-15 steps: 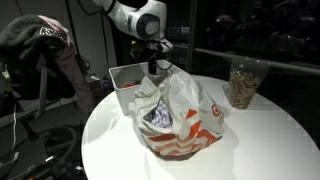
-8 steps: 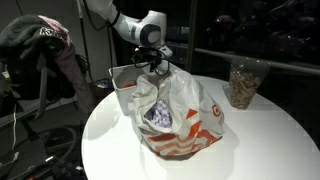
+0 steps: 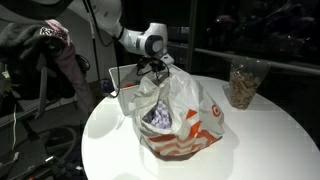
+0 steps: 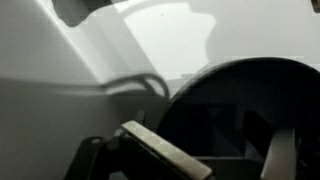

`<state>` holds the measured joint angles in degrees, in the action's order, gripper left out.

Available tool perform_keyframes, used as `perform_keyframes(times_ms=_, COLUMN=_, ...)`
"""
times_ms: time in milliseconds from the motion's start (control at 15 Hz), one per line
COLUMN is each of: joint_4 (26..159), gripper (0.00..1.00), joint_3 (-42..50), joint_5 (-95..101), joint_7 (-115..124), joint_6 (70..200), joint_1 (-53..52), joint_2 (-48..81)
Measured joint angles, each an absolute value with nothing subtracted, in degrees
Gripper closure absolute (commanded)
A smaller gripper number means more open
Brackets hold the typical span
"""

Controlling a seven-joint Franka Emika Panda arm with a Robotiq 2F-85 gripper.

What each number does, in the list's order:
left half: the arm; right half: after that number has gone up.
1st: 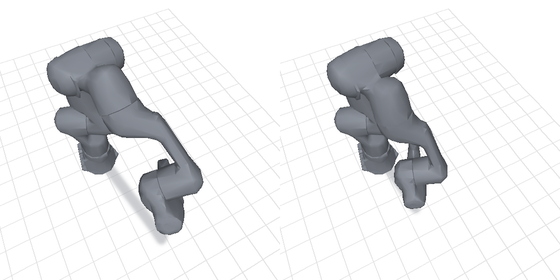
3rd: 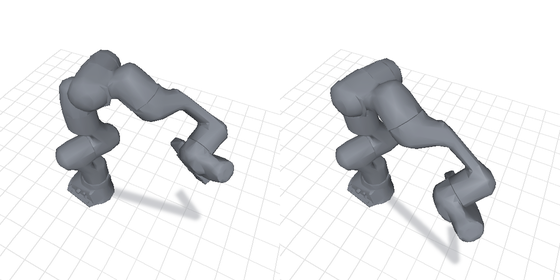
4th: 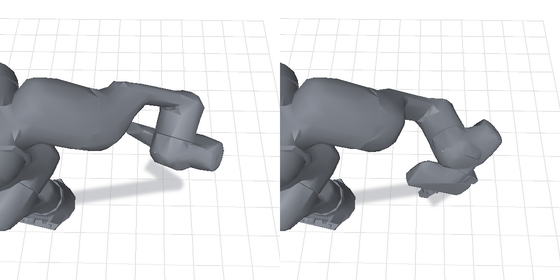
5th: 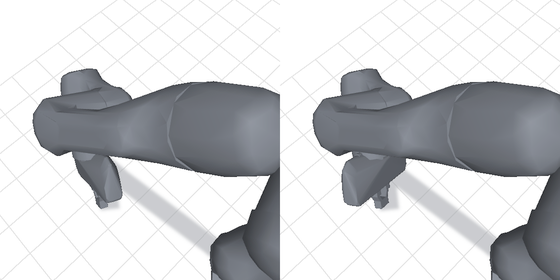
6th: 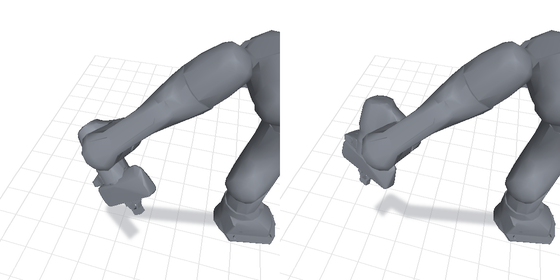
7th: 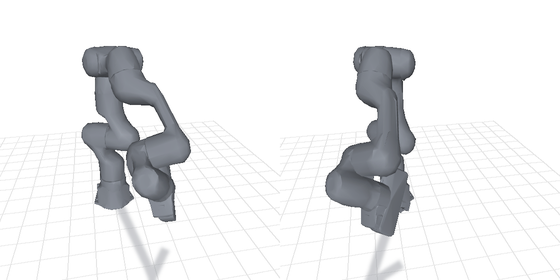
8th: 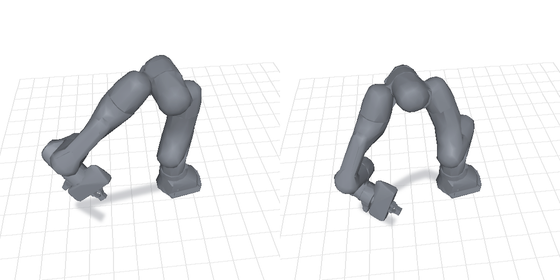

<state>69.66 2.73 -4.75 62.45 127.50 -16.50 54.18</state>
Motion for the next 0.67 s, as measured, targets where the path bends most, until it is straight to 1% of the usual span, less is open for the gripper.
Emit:
perform_keyframes(times_ms=67, joint_4=68.84, gripper=0.32, joint_3=3.04, joint_5=-4.56, joint_7=63.23, joint_6=127.38, joint_1=-16.49, joint_2=54.9)
perform_keyframes(times_ms=200, joint_4=67.43, gripper=0.51, joint_3=3.62, joint_5=-3.88, joint_7=64.8, joint_6=127.31, joint_1=-16.47, joint_2=56.06)
perform_keyframes(times_ms=467, joint_4=65.6, gripper=0.8, joint_3=4.11, joint_5=-2.87, joint_7=66.6, joint_6=127.1, joint_1=-16.45, joint_2=57.28)
perform_keyframes(times_ms=533, joint_4=65.33, gripper=0.89, joint_3=4.12, joint_5=-2.64, joint_7=66.78, joint_6=127.01, joint_1=-16.45, joint_2=57.39)
perform_keyframes(times_ms=600, joint_4=65.05, gripper=0.95, joint_3=4.12, joint_5=-2.54, joint_7=66.87, joint_6=126.85, joint_1=-16.45, joint_2=57.5)
perform_keyframes(times_ms=667, joint_4=64.75, gripper=0.99, joint_3=4.12, joint_5=-2.51, joint_7=66.89, joint_6=126.56, joint_1=-16.45, joint_2=57.59)
